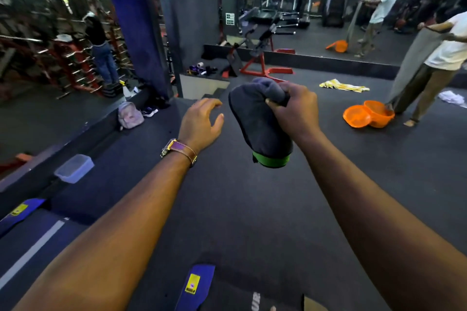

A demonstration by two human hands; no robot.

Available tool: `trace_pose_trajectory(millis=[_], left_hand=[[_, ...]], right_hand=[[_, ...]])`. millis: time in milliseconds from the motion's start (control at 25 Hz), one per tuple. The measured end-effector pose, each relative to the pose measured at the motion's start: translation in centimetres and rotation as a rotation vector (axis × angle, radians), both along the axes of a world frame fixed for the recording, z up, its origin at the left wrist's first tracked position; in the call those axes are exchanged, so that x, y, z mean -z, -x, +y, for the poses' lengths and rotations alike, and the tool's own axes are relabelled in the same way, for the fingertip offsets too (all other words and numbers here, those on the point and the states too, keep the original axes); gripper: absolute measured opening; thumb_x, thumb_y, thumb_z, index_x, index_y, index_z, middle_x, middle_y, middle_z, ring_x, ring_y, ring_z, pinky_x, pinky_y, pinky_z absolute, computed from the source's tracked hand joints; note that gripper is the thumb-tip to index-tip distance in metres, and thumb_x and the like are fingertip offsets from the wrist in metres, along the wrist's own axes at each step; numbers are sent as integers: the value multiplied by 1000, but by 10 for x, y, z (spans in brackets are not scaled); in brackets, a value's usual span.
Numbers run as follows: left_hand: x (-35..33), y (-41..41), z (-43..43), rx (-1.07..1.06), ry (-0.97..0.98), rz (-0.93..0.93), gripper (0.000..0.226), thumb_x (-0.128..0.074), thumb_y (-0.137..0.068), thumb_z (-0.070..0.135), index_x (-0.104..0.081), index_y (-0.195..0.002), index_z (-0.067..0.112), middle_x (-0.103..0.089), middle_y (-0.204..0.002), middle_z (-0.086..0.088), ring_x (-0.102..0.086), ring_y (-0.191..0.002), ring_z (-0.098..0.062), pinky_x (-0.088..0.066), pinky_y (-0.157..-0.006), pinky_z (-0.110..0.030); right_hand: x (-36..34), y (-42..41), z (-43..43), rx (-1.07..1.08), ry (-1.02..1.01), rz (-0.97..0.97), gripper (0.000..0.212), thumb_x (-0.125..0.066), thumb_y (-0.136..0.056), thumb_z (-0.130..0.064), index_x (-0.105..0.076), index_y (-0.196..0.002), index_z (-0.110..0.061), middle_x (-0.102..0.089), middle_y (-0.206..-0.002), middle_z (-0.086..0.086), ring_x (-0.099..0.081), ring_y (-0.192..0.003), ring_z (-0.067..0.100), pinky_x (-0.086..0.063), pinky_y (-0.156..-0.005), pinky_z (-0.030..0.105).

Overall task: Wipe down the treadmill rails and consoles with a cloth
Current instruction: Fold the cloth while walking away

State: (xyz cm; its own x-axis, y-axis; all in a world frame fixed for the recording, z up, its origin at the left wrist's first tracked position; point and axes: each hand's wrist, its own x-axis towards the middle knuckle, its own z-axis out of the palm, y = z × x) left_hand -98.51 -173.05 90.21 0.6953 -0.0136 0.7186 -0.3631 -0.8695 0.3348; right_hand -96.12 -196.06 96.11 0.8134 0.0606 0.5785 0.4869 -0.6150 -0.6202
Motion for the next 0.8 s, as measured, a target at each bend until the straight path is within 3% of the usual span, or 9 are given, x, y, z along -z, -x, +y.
trace_pose_trajectory(millis=[160,280,480,640,800], left_hand=[[14,-72,5,-78,32,32,28,-60,-83,24,-64,-105,7,-66,-100,-6,-61,-91,-22,-50,-82,-34],[23,-109,21,-137,20,66,29,-61,-83,23,-64,-107,7,-66,-101,-7,-61,-92,-22,-51,-81,-35],[41,-173,76,-237,19,36,30,-61,-83,22,-64,-107,4,-67,-102,-8,-62,-94,-25,-50,-85,-36],[92,-235,139,-320,-5,-49,26,-63,-83,18,-65,-106,5,-67,-102,-8,-62,-93,-22,-48,-85,-31],[181,-313,223,-390,-76,-122,29,-56,-82,24,-65,-104,8,-67,-100,-4,-60,-94,-22,-47,-85,-36]], right_hand=[[10,-97,12,-148,-18,43,11,-69,-82,-25,-75,-88,-19,-70,-75,-6,-64,-71,6,-49,-60,21],[14,-153,39,-235,13,50,15,-68,-83,-28,-70,-78,-14,-64,-66,-2,-60,-63,11,-46,-55,29],[36,-241,99,-357,19,98,9,-67,-83,-26,-71,-84,-18,-67,-72,-1,-64,-71,14,-51,-60,32],[95,-320,160,-403,-6,72,9,-69,-80,-22,-73,-88,-20,-71,-78,-1,-66,-77,13,-54,-65,32],[189,-422,263,-475,22,15,9,-74,-77,-19,-66,-75,-14,-66,-72,3,-61,-70,18,-50,-61,34]])
